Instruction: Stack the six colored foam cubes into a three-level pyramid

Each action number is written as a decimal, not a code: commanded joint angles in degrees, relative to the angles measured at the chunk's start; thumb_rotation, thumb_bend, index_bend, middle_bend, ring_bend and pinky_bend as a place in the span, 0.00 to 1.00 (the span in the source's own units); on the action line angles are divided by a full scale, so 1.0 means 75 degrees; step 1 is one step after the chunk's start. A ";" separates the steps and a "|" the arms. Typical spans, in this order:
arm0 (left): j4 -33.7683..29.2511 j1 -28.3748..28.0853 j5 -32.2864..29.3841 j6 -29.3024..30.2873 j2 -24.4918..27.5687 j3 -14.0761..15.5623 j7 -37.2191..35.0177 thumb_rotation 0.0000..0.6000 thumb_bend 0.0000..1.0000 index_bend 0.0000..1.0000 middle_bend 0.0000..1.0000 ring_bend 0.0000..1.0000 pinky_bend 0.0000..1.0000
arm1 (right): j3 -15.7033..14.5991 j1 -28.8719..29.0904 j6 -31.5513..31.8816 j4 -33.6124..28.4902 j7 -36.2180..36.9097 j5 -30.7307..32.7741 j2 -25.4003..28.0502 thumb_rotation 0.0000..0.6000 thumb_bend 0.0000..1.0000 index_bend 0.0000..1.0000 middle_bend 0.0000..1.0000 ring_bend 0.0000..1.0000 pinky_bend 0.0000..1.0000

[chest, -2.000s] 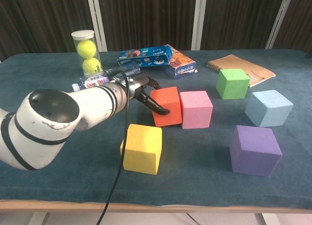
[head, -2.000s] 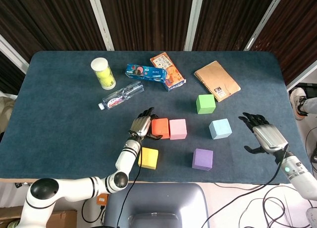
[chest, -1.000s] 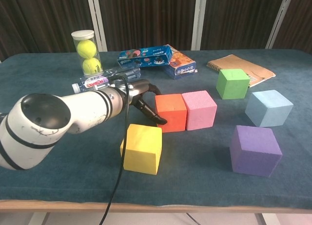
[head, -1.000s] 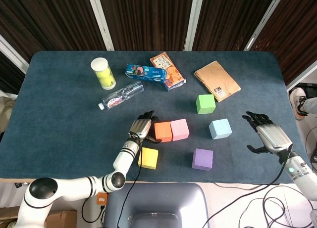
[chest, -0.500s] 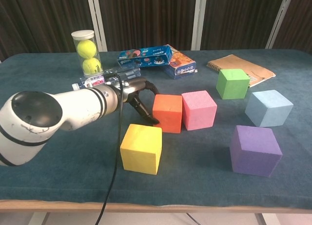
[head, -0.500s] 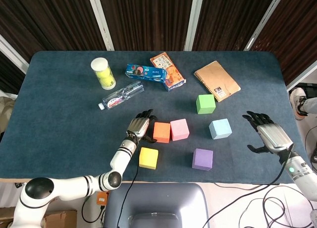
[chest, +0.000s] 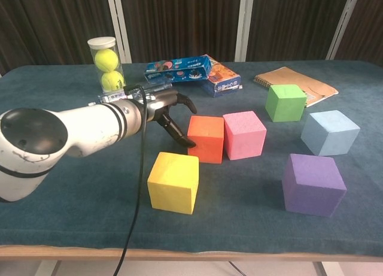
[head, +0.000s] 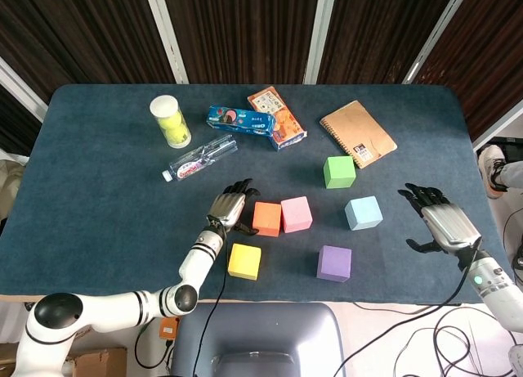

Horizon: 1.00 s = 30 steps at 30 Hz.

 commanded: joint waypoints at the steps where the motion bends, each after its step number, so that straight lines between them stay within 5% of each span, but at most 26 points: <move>1: -0.0450 0.0090 0.0008 0.0266 0.0294 0.0015 0.0137 0.92 0.13 0.26 0.03 0.00 0.11 | 0.0055 0.0017 0.0067 -0.0043 -0.0097 0.0037 -0.0043 1.00 0.19 0.00 0.00 0.00 0.00; 8: -0.2762 0.0800 0.0436 0.1242 0.1978 0.0389 0.0540 0.92 0.13 0.26 0.03 0.00 0.11 | 0.0217 0.0147 0.0171 -0.0190 -0.0521 0.0151 -0.0225 1.00 0.19 0.00 0.00 0.00 0.00; 15: -0.4878 0.2383 0.2350 0.2554 0.4381 0.1717 0.0487 0.91 0.13 0.23 0.03 0.00 0.11 | 0.0557 0.0765 -0.0481 -0.0313 -0.0901 0.0765 -0.0606 1.00 0.19 0.00 0.00 0.00 0.00; 23: -0.4768 0.4056 0.4401 0.3408 0.5818 0.3063 -0.0738 0.94 0.13 0.15 0.03 0.00 0.11 | 0.0877 0.1985 -0.1218 -0.0272 -0.2368 0.2475 -0.1612 1.00 0.19 0.00 0.00 0.00 0.00; 30: -0.3704 0.5262 0.5452 0.4738 0.6043 0.3345 -0.1509 0.96 0.09 0.08 0.00 0.00 0.11 | 0.0845 0.3104 -0.1055 -0.0039 -0.3961 0.4478 -0.2817 1.00 0.19 0.01 0.00 0.00 0.00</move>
